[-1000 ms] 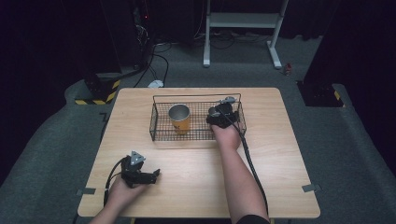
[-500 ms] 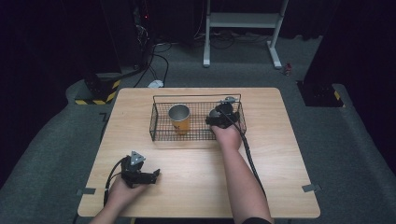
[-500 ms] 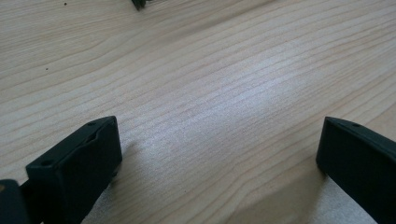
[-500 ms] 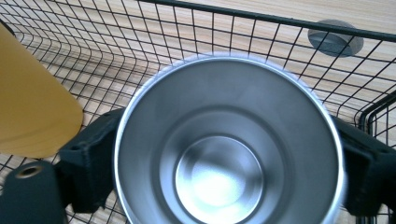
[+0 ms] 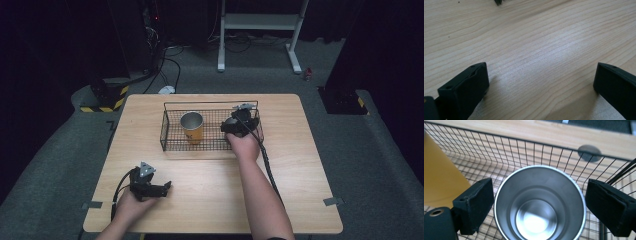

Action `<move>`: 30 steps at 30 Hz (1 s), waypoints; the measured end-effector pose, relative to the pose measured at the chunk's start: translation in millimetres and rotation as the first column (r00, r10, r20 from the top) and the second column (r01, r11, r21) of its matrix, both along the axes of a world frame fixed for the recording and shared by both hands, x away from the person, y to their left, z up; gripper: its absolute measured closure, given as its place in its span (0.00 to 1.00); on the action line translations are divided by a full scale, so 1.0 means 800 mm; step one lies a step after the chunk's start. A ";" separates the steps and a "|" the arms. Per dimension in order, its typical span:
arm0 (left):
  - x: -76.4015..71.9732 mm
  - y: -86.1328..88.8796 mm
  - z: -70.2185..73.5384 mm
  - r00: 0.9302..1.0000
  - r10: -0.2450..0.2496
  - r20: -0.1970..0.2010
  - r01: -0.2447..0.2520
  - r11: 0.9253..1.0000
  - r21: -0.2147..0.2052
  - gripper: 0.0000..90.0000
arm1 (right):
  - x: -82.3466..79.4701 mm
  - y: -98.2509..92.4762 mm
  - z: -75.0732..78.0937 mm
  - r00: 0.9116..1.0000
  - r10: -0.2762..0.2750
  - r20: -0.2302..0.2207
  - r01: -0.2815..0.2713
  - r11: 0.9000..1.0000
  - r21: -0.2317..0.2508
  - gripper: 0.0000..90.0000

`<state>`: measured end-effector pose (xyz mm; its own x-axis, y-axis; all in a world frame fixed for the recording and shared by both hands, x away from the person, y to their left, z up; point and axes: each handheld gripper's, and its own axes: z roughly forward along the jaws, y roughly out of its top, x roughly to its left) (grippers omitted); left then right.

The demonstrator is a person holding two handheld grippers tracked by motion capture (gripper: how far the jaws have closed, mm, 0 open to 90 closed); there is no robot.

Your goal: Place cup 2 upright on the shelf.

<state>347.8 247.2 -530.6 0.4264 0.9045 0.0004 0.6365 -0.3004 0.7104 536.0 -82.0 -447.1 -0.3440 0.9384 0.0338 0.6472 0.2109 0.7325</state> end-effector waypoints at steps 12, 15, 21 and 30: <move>0.000 0.000 0.000 1.000 -0.001 0.002 0.001 1.000 0.000 0.00 | -0.027 0.001 0.029 0.994 0.052 0.091 -0.053 0.999 0.006 0.12; 0.000 0.000 0.000 1.000 -0.002 -0.001 0.002 1.000 0.002 0.00 | -0.036 0.001 0.036 0.992 0.063 0.107 -0.065 0.998 0.012 0.13; 0.000 0.000 0.000 1.000 -0.001 -0.001 0.001 1.000 0.002 0.00 | -0.054 -0.011 0.045 0.985 0.074 0.155 -0.082 0.996 0.046 0.15; 0.000 0.000 0.000 1.000 -0.001 -0.001 0.001 1.000 0.002 0.00 | -0.085 -0.037 0.028 0.981 0.086 0.173 -0.095 0.994 0.046 0.15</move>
<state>347.7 247.3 -530.5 0.4277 0.9039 0.0019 0.6369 -0.3029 0.7090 468.0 -111.2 -424.8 -0.4325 0.9015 0.0171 0.4919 0.2200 0.8424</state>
